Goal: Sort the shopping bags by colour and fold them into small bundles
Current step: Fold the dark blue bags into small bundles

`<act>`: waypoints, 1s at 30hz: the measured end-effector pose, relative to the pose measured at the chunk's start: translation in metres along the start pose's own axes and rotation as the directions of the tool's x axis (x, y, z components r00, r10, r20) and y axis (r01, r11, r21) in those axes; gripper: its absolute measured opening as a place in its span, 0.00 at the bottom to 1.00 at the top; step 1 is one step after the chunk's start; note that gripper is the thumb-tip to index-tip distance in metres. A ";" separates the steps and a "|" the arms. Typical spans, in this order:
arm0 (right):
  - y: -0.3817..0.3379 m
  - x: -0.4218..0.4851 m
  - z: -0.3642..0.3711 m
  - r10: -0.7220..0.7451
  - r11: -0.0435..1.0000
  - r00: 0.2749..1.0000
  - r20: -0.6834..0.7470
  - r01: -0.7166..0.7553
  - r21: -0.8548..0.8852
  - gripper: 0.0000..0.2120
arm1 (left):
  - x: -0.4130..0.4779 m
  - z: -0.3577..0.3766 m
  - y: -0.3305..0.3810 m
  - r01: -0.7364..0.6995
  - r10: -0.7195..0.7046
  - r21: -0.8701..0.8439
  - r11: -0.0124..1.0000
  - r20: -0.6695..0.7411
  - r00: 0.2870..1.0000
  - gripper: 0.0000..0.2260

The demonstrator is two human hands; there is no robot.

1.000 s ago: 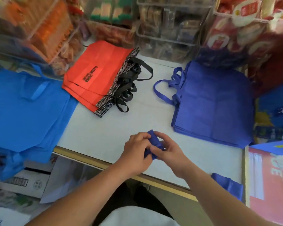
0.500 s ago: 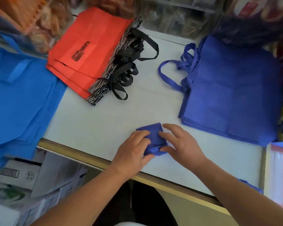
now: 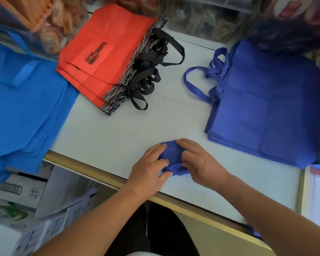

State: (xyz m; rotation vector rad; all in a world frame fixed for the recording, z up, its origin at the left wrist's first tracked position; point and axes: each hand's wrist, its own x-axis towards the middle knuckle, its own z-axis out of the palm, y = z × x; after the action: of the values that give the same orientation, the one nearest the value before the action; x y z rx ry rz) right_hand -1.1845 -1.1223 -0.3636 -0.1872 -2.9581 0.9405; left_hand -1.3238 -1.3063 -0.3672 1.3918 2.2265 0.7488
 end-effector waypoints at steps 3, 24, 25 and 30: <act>0.000 -0.006 0.003 0.108 0.987 0.992 -0.072 -0.098 0.124 0.07 | -0.004 0.006 0.002 -0.045 0.047 0.034 0.998 -0.034 0.998 0.07; -0.019 -0.004 0.000 0.047 0.994 0.997 0.059 -0.041 -0.106 0.32 | -0.017 0.003 0.031 0.266 -0.269 -0.041 0.963 -0.103 0.958 0.24; -0.018 -0.001 0.003 0.022 0.993 0.998 0.064 -0.014 -0.115 0.29 | -0.014 0.006 0.030 0.280 -0.288 -0.081 0.957 -0.123 0.950 0.22; -0.011 0.004 0.005 0.006 0.992 0.990 0.141 0.011 -0.122 0.31 | -0.015 0.003 0.016 0.229 -0.259 -0.262 0.938 -0.085 0.962 0.19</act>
State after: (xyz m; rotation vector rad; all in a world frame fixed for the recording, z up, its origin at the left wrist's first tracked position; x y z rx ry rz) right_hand -1.1900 -1.1335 -0.3617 -0.1246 -3.1480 0.8039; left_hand -1.3045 -1.3137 -0.3584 0.9523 2.2455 1.0032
